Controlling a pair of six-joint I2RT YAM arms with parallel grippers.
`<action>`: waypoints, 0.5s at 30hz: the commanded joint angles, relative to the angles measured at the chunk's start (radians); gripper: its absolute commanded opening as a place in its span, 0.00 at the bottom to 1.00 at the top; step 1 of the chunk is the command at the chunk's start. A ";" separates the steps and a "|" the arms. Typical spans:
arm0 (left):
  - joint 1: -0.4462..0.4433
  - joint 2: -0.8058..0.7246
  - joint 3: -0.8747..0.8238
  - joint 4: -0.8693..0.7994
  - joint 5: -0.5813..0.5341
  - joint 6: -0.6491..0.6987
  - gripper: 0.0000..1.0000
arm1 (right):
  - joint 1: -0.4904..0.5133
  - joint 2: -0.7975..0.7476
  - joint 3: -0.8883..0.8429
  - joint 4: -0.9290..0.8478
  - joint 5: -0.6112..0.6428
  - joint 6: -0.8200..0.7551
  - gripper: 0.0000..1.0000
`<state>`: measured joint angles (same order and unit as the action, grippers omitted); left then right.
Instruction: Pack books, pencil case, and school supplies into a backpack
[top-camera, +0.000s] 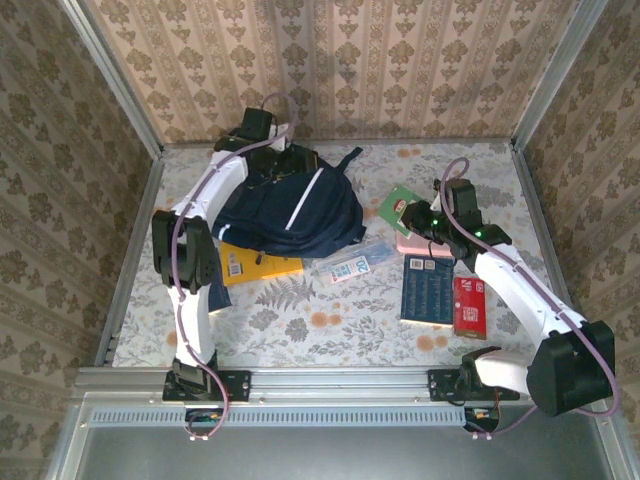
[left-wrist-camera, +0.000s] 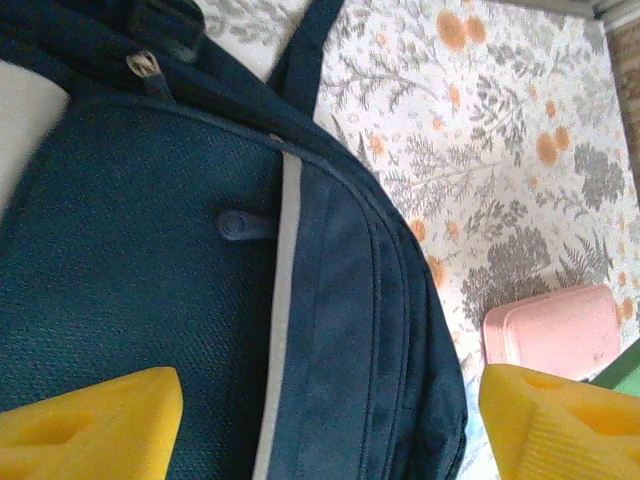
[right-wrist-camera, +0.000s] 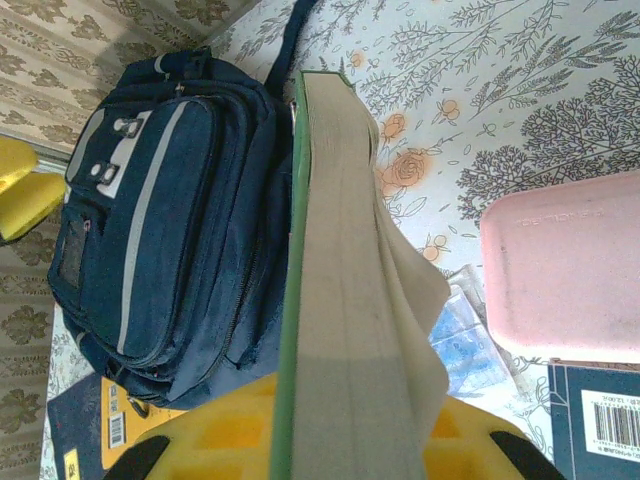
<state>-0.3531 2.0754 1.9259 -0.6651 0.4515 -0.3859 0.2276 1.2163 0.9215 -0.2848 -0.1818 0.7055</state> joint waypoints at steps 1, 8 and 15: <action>-0.012 0.015 0.043 -0.057 0.001 0.037 0.78 | 0.003 -0.045 0.035 -0.003 0.020 -0.015 0.00; -0.044 0.093 0.097 -0.132 -0.042 0.113 0.78 | 0.004 -0.070 0.031 -0.007 0.023 -0.018 0.00; -0.013 0.143 0.118 -0.133 -0.031 0.146 0.77 | 0.004 -0.065 0.024 0.009 -0.001 -0.006 0.00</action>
<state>-0.3840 2.1975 2.0140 -0.7757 0.4023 -0.2775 0.2276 1.1694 0.9215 -0.2966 -0.1749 0.7059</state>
